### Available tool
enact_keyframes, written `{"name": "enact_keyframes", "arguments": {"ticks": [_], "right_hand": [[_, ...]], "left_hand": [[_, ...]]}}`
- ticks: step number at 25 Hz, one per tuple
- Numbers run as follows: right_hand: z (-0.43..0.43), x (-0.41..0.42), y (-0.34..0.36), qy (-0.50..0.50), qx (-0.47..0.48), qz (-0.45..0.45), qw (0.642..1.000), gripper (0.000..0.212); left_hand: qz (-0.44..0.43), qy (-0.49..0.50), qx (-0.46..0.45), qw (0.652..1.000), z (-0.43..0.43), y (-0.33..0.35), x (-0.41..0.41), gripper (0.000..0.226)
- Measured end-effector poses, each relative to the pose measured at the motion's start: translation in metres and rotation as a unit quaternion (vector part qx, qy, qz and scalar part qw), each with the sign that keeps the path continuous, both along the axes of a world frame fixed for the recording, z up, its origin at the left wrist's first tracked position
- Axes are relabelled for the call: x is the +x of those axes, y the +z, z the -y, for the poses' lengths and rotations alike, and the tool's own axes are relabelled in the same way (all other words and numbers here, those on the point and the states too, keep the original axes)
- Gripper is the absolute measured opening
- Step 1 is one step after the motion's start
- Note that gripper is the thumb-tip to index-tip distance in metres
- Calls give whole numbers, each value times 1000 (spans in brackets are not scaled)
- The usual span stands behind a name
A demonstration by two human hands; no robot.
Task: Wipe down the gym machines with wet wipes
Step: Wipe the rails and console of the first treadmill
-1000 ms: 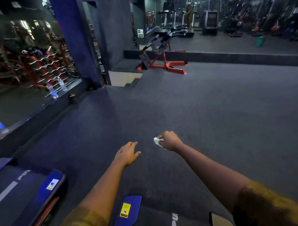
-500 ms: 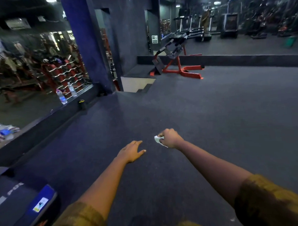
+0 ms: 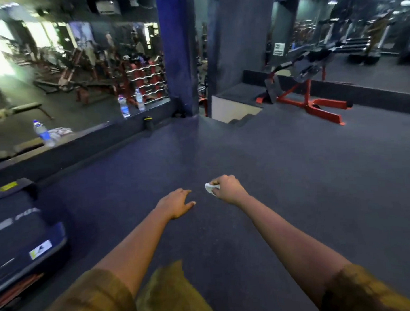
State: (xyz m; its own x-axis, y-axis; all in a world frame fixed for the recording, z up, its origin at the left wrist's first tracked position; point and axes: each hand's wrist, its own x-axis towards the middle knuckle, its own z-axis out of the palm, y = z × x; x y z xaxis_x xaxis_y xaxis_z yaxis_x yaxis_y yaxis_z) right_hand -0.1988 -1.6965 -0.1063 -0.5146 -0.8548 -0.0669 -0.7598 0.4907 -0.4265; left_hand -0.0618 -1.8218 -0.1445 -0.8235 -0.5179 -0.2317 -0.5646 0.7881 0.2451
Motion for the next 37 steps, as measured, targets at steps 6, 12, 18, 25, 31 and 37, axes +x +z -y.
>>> {"name": "enact_keyframes", "arguments": {"ticks": [6,12,18,25,31,37], "right_hand": [[133,23,-15,133,-1,26,991,35],[322,107,-35,290,17,68,955,33],[473,228,-36,467,28,65,882,31],[566,407,-40,672,36,82,735,34],[595,555,-11,798,50,149,582,28],[551,683,19,841,54,261,470,21]], "left_hand": [[-8,156,6,988,94,-30,66,58],[-20,341,35,939,220,-56,171,58],[-40,529,41,846,285,-54,288,55],[-42,726,5,687,293,-48,422,57],[-52,871,-26,488,269,-18,491,61],[-41,944,-93,315,205,18,543,61]]}}
